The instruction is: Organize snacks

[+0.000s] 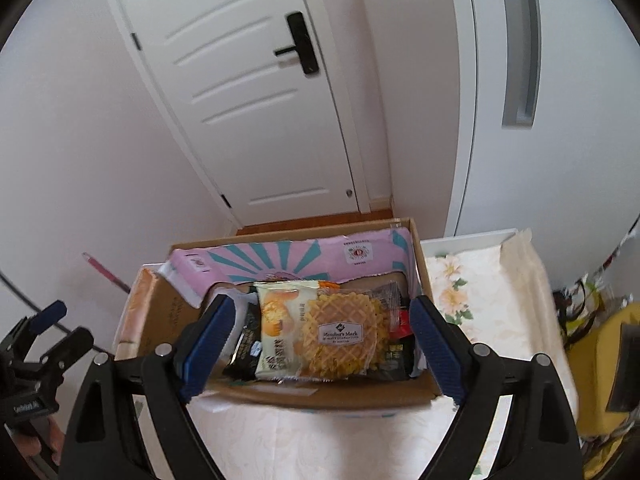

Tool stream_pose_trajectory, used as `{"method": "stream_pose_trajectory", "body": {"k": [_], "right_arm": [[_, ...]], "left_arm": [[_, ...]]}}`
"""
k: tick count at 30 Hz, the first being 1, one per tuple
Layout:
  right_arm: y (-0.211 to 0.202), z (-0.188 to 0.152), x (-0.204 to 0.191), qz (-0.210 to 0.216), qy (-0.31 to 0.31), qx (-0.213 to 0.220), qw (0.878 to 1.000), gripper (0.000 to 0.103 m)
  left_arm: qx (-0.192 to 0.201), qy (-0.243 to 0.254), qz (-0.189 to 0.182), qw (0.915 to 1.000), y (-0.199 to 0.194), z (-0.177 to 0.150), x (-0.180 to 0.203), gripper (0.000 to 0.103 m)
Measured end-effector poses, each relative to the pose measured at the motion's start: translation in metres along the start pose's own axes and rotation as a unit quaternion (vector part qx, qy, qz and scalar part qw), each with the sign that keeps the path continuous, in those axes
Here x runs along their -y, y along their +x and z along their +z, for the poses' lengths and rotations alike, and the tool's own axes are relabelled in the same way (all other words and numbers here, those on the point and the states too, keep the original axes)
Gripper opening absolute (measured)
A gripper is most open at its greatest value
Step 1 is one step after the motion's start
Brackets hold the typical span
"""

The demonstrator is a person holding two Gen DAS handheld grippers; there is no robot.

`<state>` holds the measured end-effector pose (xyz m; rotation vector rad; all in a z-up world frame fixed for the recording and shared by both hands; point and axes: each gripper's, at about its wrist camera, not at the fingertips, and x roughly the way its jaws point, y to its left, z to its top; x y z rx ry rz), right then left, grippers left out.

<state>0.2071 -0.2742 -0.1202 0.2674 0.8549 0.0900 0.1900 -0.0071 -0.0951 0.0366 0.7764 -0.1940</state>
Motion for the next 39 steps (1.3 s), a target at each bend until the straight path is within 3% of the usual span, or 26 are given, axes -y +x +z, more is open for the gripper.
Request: {"method": "stream_pose_trajectory", "body": {"k": [8, 15, 28, 39], "right_arm": [[-0.088, -0.012, -0.013, -0.011, -0.052, 0.067, 0.996, 0.087], [-0.138, -0.030, -0.021, -0.029, -0.073, 0.112, 0.991, 0.087], [-0.158, -0.066, -0.031, -0.053, -0.071, 0.120, 0.989, 0.087], [-0.160, -0.067, -0.039, -0.064, -0.063, 0.139, 0.986, 0.087]], "left_arm": [[0.062, -0.008, 0.018, 0.9979, -0.078, -0.005, 0.026, 0.103], [0.097, -0.005, 0.049, 0.9941, -0.125, -0.017, 0.045, 0.103], [0.110, -0.012, 0.038, 0.9931, -0.140, -0.034, 0.037, 0.103], [0.118, -0.004, 0.032, 0.9925, -0.134, -0.037, 0.031, 0.103]]}}
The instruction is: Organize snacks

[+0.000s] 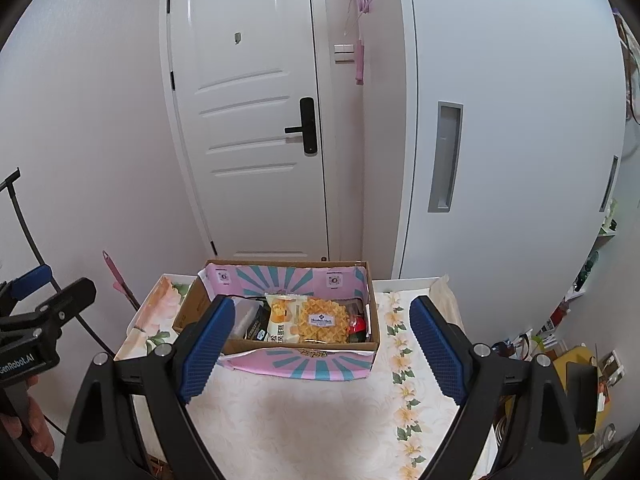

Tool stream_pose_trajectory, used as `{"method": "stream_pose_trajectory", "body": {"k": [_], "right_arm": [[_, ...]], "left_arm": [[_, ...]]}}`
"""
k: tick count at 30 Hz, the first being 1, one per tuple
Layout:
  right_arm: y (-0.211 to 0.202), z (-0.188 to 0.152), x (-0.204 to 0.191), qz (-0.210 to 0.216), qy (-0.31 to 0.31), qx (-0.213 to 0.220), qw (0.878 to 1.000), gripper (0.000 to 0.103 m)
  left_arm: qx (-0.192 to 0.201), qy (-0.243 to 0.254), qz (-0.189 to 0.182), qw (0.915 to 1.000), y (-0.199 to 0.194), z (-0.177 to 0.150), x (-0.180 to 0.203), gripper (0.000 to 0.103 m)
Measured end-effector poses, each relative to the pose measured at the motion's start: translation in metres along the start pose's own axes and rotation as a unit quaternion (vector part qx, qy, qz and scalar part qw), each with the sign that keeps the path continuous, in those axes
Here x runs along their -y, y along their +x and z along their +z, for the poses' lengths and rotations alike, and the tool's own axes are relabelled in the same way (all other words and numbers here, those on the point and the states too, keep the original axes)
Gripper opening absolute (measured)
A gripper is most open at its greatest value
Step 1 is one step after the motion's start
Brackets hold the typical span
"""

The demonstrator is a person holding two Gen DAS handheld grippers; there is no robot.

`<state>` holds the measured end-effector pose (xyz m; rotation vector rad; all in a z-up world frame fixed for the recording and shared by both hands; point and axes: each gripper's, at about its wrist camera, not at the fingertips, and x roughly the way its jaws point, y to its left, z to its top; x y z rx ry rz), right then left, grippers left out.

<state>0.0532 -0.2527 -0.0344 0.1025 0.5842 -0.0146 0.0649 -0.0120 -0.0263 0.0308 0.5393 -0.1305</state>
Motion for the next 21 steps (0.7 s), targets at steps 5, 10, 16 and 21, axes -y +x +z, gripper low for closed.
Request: {"method": "stream_pose_trajectory", "body": {"k": [5, 10, 16, 21], "right_arm": [[0.0019, 0.0022, -0.0031, -0.005, 0.000, 0.003, 1.000, 0.087], [0.0037, 0.0032, -0.0048, -0.008, -0.001, 0.003, 1.000, 0.087], [0.0047, 0.0039, -0.0059, -0.009, -0.002, 0.004, 1.000, 0.087], [0.0052, 0.0051, -0.0058, -0.009, -0.002, 0.003, 1.000, 0.087]], "left_arm": [[0.001, -0.001, -0.003, 1.0000, 0.0035, 0.0008, -0.0029, 0.103], [0.004, 0.001, -0.006, 1.0000, 0.0057, 0.0020, -0.0039, 0.103], [0.004, 0.000, -0.010, 0.9999, 0.0078, 0.0036, -0.0046, 0.103], [0.006, 0.004, -0.010, 0.9999, 0.0063, 0.0045, -0.0034, 0.103]]}}
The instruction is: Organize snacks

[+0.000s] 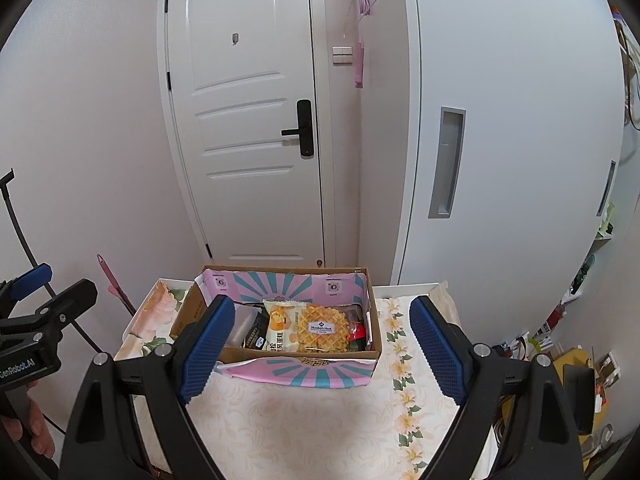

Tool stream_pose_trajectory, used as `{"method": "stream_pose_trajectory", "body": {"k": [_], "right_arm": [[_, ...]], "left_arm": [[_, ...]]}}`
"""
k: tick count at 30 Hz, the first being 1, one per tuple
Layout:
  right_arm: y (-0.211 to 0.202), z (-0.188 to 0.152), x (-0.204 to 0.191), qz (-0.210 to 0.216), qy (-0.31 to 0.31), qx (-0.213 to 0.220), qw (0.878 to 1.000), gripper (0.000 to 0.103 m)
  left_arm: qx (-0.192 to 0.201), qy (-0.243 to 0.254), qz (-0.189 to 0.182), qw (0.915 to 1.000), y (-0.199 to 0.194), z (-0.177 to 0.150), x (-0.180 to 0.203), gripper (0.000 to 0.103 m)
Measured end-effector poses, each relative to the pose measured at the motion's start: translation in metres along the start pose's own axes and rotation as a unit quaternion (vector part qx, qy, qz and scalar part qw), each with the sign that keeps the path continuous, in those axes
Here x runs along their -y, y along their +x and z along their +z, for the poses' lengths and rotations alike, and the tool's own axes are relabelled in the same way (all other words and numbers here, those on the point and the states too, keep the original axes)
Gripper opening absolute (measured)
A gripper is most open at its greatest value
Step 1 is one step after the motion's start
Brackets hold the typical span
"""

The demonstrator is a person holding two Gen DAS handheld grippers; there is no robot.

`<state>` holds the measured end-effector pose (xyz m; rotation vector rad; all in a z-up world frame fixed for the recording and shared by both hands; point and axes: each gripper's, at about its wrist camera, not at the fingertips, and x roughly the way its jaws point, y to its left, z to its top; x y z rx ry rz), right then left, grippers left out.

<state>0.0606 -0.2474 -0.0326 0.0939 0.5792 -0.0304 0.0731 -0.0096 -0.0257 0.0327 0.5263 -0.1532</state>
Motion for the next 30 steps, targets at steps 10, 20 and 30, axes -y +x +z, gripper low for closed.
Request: {"method": "stream_pose_trajectory", "body": {"k": [10, 20, 30], "right_arm": [[-0.002, 0.001, -0.001, -0.003, -0.005, 0.003, 1.000, 0.087], [-0.002, 0.000, -0.002, 0.001, -0.002, 0.000, 1.000, 0.087], [0.007, 0.001, 0.004, 0.004, 0.000, -0.009, 1.000, 0.087]], "left_arm": [[0.003, -0.002, -0.003, 1.0000, -0.002, 0.000, 0.000, 0.103], [0.009, 0.012, 0.018, 0.9997, -0.004, -0.002, 0.007, 0.103], [0.001, 0.009, 0.016, 0.9998, 0.007, -0.004, 0.010, 0.103]]}}
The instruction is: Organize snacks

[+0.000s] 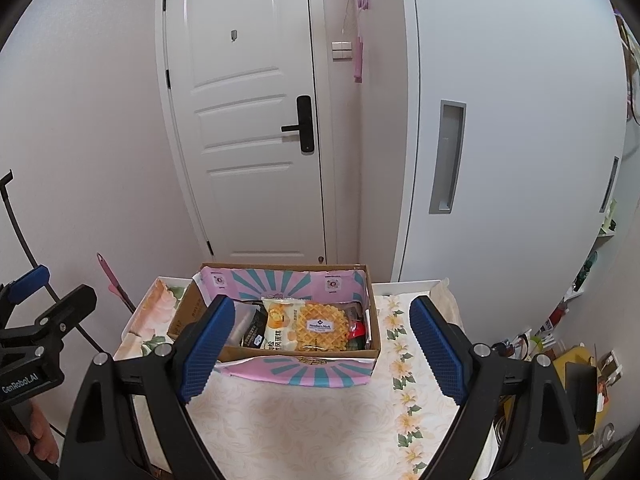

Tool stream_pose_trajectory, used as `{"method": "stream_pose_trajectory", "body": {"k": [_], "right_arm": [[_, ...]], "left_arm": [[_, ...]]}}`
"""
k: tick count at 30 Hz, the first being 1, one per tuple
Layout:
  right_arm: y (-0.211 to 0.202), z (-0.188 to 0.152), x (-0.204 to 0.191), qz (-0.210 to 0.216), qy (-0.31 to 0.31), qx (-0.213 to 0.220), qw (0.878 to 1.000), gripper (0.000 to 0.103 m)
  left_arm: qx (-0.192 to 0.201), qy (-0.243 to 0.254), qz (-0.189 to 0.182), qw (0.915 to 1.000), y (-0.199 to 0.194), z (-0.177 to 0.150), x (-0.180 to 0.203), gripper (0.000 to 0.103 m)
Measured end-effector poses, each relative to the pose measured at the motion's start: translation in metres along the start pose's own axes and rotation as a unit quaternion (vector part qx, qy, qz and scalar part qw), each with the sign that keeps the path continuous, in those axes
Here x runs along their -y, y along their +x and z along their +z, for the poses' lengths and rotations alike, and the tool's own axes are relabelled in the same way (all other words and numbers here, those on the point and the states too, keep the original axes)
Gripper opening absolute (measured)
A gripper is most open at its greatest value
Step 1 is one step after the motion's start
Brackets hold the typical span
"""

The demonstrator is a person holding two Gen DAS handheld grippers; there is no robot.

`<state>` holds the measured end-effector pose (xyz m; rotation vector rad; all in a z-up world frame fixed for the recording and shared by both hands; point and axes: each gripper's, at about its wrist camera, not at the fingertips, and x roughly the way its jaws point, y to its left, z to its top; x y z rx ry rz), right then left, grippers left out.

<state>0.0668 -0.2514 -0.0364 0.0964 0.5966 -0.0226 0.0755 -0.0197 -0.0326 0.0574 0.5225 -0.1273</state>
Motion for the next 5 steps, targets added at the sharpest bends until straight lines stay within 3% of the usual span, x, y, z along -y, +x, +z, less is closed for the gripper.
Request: {"method": "stream_pose_trajectory", "body": {"k": [2, 5], "right_arm": [[0.006, 0.000, 0.003, 0.001, -0.001, -0.007, 1.000, 0.087], [0.016, -0.002, 0.008, 0.001, -0.003, -0.019, 1.000, 0.087]], "left_arm": [[0.001, -0.004, -0.011, 0.9999, 0.004, -0.002, 0.000, 0.103], [-0.011, -0.010, 0.002, 0.9999, 0.015, -0.003, 0.002, 0.103]]}}
